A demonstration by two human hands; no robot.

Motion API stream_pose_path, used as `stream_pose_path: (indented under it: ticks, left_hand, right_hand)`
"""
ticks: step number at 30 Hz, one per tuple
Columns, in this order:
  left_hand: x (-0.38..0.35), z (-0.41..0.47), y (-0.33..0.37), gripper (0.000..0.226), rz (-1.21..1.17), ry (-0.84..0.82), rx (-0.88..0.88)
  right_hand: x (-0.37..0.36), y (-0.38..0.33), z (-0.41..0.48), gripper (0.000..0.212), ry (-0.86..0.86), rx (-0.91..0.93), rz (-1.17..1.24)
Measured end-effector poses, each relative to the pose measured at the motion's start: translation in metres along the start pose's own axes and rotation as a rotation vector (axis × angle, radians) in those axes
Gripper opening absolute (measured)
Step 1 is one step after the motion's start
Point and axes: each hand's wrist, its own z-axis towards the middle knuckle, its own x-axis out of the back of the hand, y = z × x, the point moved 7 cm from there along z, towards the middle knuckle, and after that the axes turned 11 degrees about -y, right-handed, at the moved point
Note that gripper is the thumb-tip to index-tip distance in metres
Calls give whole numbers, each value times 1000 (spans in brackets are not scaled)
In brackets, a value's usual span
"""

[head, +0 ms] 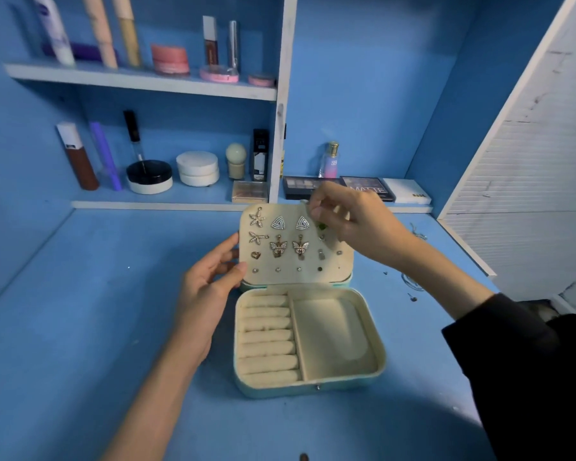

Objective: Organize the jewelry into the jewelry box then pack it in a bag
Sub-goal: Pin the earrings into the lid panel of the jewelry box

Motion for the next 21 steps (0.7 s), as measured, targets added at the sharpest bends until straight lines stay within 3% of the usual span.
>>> stream_pose_path:
  ticks: [3,5,7,10,13,16,21]
  left_hand:
    - [4,-21,13,42,264,200,-40]
    - [-10,-38,31,38,277,257,-116]
    - [-38,-49,37,35,53,160,-55]
    - [-88,-58,23,31,-507,-29,252]
    - [-111,-63,7,27,-904,-41,481]
    - [-112,-60,4,25,-1074,40,521]
    - [-111,-54,-5,30,-1116,111,567]
  right_hand:
    - [1,-2,-6,7,11,10,11]
    - [0,-3,-9,7,10,15,8]
    - [0,-4,-11,6,14,25,0]
    - [0,-7,-14,4,20,50,4]
    - [1,-9,-18,4,26,56,-7]
    - [1,-10,-24,5,29,59,-17]
    - [3,-16,-34,7,53,81,-34]
